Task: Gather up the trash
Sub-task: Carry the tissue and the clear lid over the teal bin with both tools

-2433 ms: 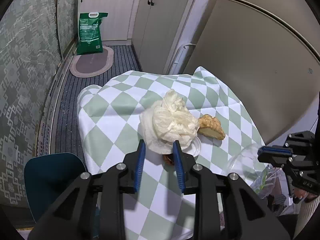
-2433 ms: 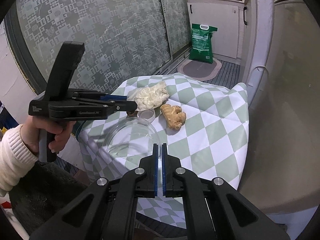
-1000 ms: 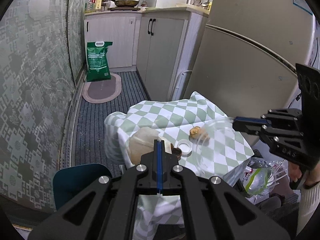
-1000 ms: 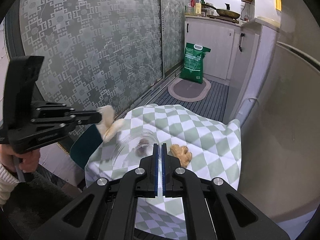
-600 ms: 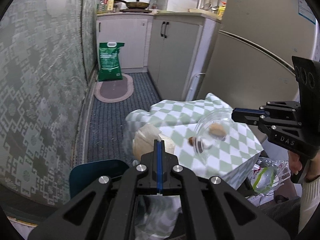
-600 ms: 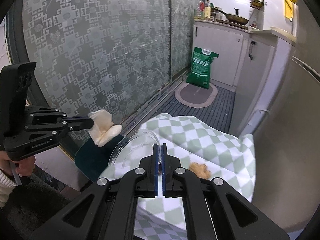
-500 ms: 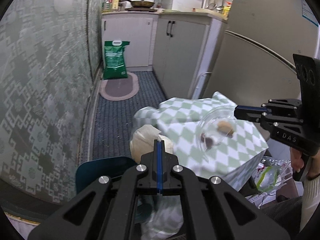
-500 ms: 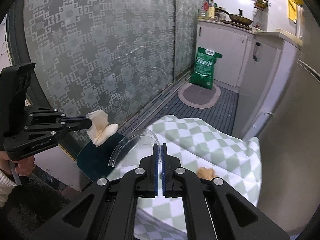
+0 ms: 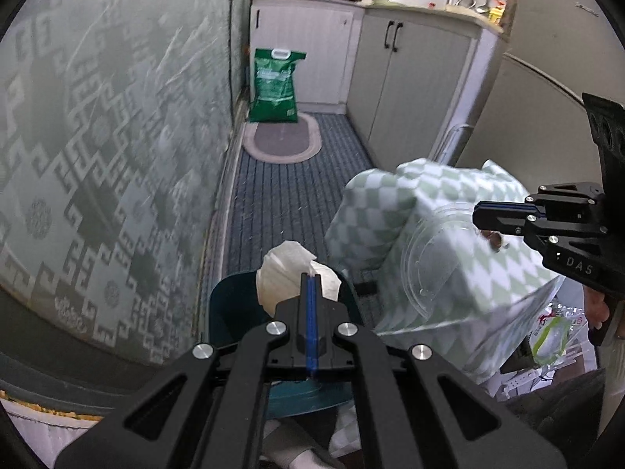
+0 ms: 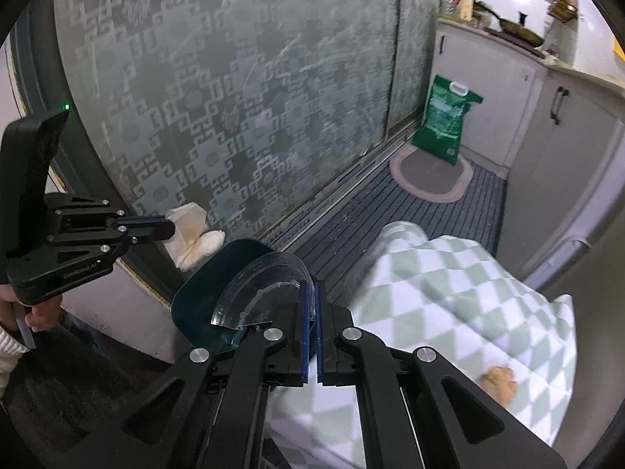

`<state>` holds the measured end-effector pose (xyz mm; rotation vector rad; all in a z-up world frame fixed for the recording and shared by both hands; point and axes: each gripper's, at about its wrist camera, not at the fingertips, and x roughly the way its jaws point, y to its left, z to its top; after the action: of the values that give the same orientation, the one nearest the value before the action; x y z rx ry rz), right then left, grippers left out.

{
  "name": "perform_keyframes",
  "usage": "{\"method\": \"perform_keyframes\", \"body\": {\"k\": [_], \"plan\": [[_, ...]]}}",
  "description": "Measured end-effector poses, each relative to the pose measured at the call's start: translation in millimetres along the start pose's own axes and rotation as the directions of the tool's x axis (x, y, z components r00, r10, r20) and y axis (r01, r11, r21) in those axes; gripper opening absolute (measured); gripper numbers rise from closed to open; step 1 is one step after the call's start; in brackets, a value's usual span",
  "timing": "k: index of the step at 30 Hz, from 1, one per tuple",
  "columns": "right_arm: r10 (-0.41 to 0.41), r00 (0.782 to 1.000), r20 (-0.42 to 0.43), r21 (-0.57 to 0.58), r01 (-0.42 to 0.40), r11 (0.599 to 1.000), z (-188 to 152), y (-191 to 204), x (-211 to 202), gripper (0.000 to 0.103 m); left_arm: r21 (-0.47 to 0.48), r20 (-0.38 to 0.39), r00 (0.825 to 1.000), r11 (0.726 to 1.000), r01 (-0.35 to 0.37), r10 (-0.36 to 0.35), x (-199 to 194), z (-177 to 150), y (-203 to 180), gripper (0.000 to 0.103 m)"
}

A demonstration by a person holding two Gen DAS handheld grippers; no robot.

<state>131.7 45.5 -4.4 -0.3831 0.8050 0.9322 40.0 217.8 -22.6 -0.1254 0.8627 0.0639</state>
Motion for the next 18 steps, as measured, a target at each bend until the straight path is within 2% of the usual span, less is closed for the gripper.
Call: {"method": "perform_keyframes", "body": {"k": [10, 18], "plan": [[0.02, 0.992, -0.124, -0.03, -0.024, 0.999, 3, 28, 52, 0.002, -0.02, -0.109, 0.994, 1.0, -0.013, 0.011, 30, -25, 33, 0.0], [0.016, 0.977, -0.214, -0.042, -0.025, 0.999, 2, 41, 83, 0.002, -0.015, -0.198, 0.98, 1.0, -0.01, 0.006, 58, -42, 43, 0.0]]}}
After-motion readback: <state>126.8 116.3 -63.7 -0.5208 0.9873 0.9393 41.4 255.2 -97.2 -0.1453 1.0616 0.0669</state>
